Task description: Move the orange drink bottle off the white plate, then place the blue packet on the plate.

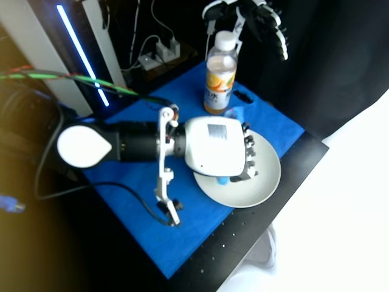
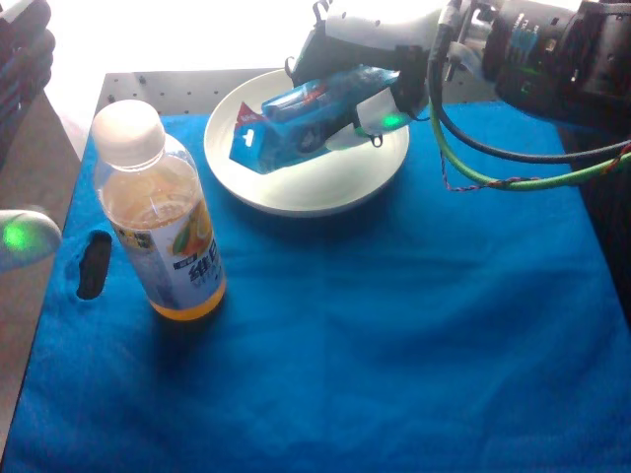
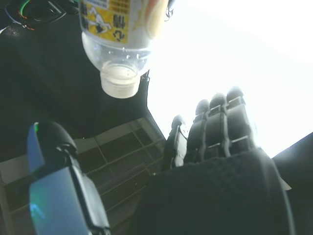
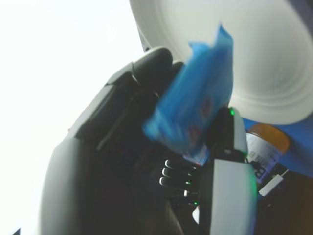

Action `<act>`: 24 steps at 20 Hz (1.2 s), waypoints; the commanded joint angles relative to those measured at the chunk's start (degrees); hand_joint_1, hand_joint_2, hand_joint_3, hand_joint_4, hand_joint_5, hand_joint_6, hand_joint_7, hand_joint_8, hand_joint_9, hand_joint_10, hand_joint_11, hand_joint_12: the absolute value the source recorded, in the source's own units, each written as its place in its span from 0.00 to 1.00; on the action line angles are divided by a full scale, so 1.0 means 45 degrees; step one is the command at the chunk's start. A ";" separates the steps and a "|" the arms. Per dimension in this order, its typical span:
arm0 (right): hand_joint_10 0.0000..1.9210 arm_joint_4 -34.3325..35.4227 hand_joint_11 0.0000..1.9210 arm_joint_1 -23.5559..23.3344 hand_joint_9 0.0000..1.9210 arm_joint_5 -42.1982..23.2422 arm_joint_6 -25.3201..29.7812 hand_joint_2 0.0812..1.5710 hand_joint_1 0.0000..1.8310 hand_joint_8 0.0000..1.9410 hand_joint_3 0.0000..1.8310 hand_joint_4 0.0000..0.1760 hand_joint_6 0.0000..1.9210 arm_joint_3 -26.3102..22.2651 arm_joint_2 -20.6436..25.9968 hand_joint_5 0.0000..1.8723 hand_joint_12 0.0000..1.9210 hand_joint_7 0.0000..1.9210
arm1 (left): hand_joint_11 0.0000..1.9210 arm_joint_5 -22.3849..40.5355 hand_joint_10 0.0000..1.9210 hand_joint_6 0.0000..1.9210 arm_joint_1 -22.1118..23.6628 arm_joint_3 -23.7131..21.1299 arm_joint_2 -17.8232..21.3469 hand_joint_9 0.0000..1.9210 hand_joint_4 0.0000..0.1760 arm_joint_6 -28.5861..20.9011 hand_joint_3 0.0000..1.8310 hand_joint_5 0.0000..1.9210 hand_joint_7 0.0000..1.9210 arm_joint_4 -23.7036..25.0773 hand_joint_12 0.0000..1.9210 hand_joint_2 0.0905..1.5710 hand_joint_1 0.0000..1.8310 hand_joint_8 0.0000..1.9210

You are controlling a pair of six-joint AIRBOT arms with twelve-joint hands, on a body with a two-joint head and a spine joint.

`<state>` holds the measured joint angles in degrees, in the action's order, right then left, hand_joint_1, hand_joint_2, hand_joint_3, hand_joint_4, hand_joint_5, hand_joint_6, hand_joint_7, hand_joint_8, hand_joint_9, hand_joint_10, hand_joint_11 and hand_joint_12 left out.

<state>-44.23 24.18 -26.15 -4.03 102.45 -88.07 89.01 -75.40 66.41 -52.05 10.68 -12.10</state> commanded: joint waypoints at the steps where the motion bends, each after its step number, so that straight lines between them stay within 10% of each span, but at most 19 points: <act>1: 0.56 0.0524 0.47 -0.0079 0.54 -0.1010 0.0142 0.68 0.76 0.40 0.00 0.00 0.50 0.0064 -0.0008 0.47 0.46 0.56 | 0.00 0.1652 0.00 0.00 0.0132 0.0037 -0.0097 0.00 1.00 -0.0136 0.00 0.00 0.00 -0.0330 0.00 0.41 0.36 0.00; 2: 0.55 0.0524 0.43 -0.0065 0.56 -0.1010 0.0168 0.67 0.76 0.38 0.00 0.00 0.50 0.0065 -0.0003 0.46 0.45 0.58 | 0.00 0.1654 0.00 0.00 0.0132 0.0030 -0.0097 0.00 1.00 -0.0136 0.00 0.00 0.00 -0.0332 0.00 0.40 0.37 0.00; 3: 0.51 0.0522 0.38 -0.0042 0.56 -0.1009 0.0209 0.63 0.81 0.32 0.00 0.00 0.20 0.0077 0.0003 0.44 0.45 0.60 | 0.00 0.1668 0.00 0.00 0.0132 0.0025 -0.0096 0.00 1.00 -0.0136 0.00 0.00 0.00 -0.0337 0.00 0.41 0.36 0.00; 5: 0.45 0.0516 0.30 -0.0019 0.56 -0.1009 0.0251 0.61 0.82 0.29 0.00 0.00 0.02 0.0081 0.0015 0.46 0.43 0.64 | 0.00 0.1675 0.00 0.00 0.0132 0.0016 -0.0098 0.00 1.00 -0.0136 0.00 0.00 0.00 -0.0346 0.00 0.41 0.37 0.00; 7: 0.13 0.0487 0.35 -0.0010 0.59 -0.1010 0.0317 0.62 0.76 0.33 0.00 0.00 0.00 0.0079 0.0021 0.44 0.54 0.62 | 0.00 0.1689 0.00 0.00 0.0130 -0.0001 -0.0106 0.00 1.00 -0.0133 0.00 0.00 0.00 -0.0361 0.00 0.40 0.37 0.00; 9: 0.07 0.0446 0.35 -0.0005 0.59 -0.1012 0.0389 0.63 0.75 0.36 0.00 0.00 0.00 0.0078 0.0027 0.43 0.58 0.60 | 0.00 0.1704 0.00 0.00 0.0130 -0.0009 -0.0107 0.00 1.00 -0.0133 0.01 0.00 0.00 -0.0365 0.00 0.45 0.35 0.00; 11: 0.04 0.0441 0.32 -0.0005 0.57 -0.1014 0.0420 0.57 0.65 0.08 0.00 0.00 0.00 0.0072 0.0035 0.40 0.63 0.54 | 0.00 0.1710 0.00 0.00 0.0129 -0.0013 -0.0103 0.00 1.00 -0.0133 0.01 0.00 0.00 -0.0370 0.00 0.48 0.32 0.00; 13: 0.01 0.0423 0.25 -0.0005 0.51 -0.1022 0.0462 0.54 0.63 0.01 0.00 0.00 0.00 0.0063 0.0047 0.36 0.59 0.50 | 0.00 0.1710 0.00 0.00 0.0127 -0.0010 -0.0106 0.00 1.00 -0.0132 0.01 0.00 0.00 -0.0385 0.00 0.49 0.32 0.00; 16: 0.00 0.0376 0.14 -0.0005 0.33 -0.1037 0.0538 0.42 0.57 0.00 0.00 0.29 0.00 0.0045 0.0059 0.18 0.44 0.33 | 0.00 0.1709 0.00 0.00 0.0124 -0.0005 -0.0107 0.00 1.00 -0.0129 0.00 0.00 0.00 -0.0414 0.00 0.49 0.33 0.00; 19: 0.00 0.0367 0.00 -0.0005 0.11 -0.1120 0.0542 0.32 0.51 0.00 0.00 0.99 0.00 -0.0108 0.0221 0.02 0.34 0.14 | 0.00 0.1703 0.00 0.00 0.0121 -0.0005 -0.0130 0.00 1.00 -0.0124 0.00 0.00 0.00 -0.0454 0.00 0.48 0.32 0.00; 21: 0.00 0.0371 0.00 -0.0004 0.01 -0.1455 0.0542 0.29 0.51 0.00 0.00 1.00 0.00 -0.0657 0.0762 0.00 0.07 0.02 | 0.00 0.1668 0.00 0.00 0.0117 -0.0015 -0.0120 0.00 1.00 -0.0124 0.00 0.00 0.00 -0.0473 0.00 0.48 0.33 0.00; 24: 0.00 0.0860 0.00 0.0104 0.00 -0.2321 0.0541 0.29 0.53 0.00 0.00 1.00 0.00 -0.1344 0.1520 0.00 0.00 0.00 | 0.00 0.1681 0.00 0.00 0.0025 -0.0008 -0.0101 0.00 1.00 -0.0133 0.00 0.00 0.00 -0.0589 0.00 0.46 0.31 0.00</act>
<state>-42.81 25.12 -31.03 -1.85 96.16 -80.88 89.43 -75.46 66.41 -52.40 10.70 -13.28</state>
